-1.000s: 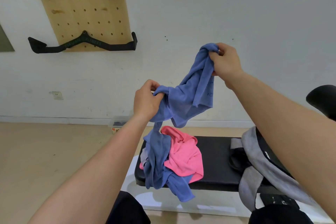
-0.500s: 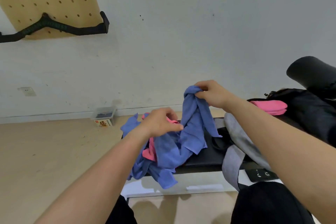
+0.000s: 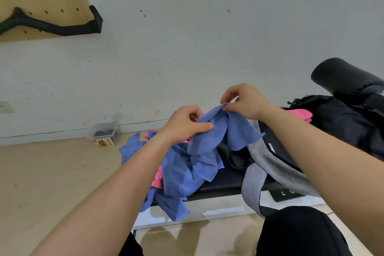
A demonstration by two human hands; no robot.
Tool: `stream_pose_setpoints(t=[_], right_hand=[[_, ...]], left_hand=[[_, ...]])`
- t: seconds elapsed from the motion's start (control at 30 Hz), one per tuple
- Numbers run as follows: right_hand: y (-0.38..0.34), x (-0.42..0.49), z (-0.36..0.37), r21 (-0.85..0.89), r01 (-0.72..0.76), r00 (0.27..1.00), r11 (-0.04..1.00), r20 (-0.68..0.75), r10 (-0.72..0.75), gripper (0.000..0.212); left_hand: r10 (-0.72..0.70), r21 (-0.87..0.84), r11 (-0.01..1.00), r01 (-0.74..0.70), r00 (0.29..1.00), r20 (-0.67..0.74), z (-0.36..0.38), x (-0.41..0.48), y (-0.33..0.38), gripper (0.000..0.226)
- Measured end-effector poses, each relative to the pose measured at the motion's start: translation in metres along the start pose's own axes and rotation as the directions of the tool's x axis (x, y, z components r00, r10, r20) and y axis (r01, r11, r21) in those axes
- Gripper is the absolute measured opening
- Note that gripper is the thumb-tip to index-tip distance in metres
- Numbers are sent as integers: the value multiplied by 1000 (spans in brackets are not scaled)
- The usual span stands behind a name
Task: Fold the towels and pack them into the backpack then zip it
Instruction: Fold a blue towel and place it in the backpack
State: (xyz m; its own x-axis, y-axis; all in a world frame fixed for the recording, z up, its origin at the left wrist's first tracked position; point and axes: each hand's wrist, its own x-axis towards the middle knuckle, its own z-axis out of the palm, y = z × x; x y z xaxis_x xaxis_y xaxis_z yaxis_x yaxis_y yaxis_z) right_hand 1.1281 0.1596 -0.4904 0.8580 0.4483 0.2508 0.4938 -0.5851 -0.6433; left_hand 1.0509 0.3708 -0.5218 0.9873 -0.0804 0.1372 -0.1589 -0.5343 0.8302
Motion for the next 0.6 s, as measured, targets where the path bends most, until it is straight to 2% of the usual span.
stream_pose_setpoints(t=[0.1,0.17,0.33,0.37,0.43,0.5,0.53,0.6], right_hand=[[-7,4,-10,-65,25,998,998,-55,-28,5],[-12,7,-21,-92,16,995,996,-94,-25,9],[-19,5,-36,-109,-24,994,994,-108,12,9],[-21,2,-35,-118,-30,998,993,-66,22,9],[-24,-4,-35,-86,-57,989,995,128,67,9],[-26,-12,-32,12,-133,930,991,347,120,6],[-27,-16,-30,48,-160,905,986,405,127,7],[-28,-19,-25,69,-160,899,985,422,117,11]], left_hand=[[25,-50,999,-21,996,80,3,-4,15,31],[36,-43,999,-33,996,87,6,-4,19,33],[-6,56,998,9,999,-51,1,-6,17,18],[-1,104,995,7,998,-57,-1,-7,14,15],[14,204,979,10,993,-114,-4,-9,11,15],[24,206,978,20,978,-206,-7,-9,9,14],[28,200,980,21,971,-238,-9,-9,10,13],[46,206,979,7,967,-251,-11,-9,13,10]])
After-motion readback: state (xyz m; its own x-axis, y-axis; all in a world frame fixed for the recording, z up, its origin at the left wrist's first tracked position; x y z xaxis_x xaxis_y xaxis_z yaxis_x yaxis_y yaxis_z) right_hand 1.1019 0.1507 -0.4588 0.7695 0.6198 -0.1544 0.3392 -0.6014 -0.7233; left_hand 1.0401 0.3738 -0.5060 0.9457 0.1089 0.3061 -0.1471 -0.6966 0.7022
